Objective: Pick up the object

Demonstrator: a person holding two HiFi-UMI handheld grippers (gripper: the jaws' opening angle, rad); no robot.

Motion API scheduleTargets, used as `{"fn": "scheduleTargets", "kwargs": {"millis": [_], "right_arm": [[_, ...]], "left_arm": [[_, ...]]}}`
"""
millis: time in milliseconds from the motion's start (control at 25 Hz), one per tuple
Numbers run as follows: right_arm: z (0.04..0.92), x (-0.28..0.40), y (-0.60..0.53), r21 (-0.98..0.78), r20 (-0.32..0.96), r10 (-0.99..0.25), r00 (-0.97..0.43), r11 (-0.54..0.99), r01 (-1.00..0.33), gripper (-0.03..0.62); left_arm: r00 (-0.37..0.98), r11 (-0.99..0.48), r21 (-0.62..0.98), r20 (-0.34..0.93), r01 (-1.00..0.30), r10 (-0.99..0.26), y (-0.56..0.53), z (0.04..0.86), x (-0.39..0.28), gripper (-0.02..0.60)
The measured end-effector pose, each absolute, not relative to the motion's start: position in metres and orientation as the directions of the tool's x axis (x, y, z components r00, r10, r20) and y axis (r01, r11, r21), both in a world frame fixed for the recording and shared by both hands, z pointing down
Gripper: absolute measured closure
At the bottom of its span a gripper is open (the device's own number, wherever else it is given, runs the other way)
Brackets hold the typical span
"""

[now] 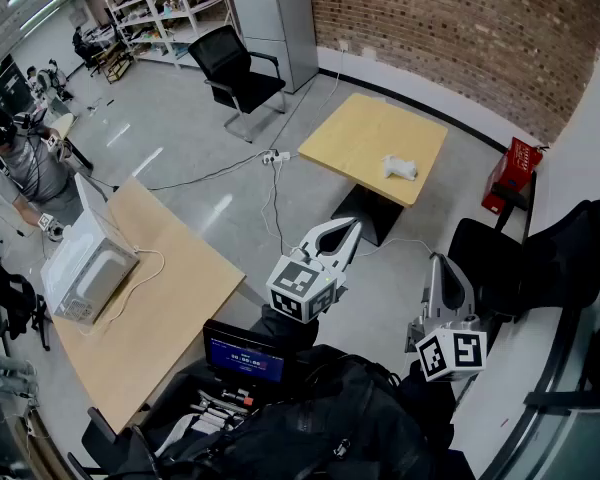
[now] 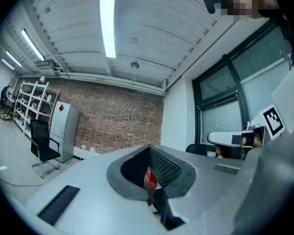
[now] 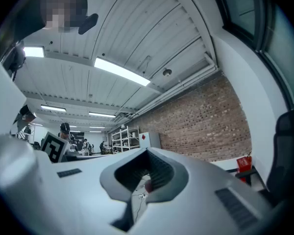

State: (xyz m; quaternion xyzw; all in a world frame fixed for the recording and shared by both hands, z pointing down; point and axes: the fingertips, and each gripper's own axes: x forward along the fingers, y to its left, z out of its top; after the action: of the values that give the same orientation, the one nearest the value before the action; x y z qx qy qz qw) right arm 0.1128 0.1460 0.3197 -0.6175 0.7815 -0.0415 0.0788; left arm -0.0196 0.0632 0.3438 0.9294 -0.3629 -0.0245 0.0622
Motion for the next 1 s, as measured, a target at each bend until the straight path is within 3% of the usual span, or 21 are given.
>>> {"fn": "scheduleTargets", "kwargs": {"millis": [1000], "right_arm": [[0.367,0.116,0.166,-0.216,0.034,-0.947,-0.320,0.306,-0.927,0.589]], "left_arm": [[0.716,-0.694,0.190,0.085,-0.695,-0.693,0.094,0.375,-0.008,0.584]]}}
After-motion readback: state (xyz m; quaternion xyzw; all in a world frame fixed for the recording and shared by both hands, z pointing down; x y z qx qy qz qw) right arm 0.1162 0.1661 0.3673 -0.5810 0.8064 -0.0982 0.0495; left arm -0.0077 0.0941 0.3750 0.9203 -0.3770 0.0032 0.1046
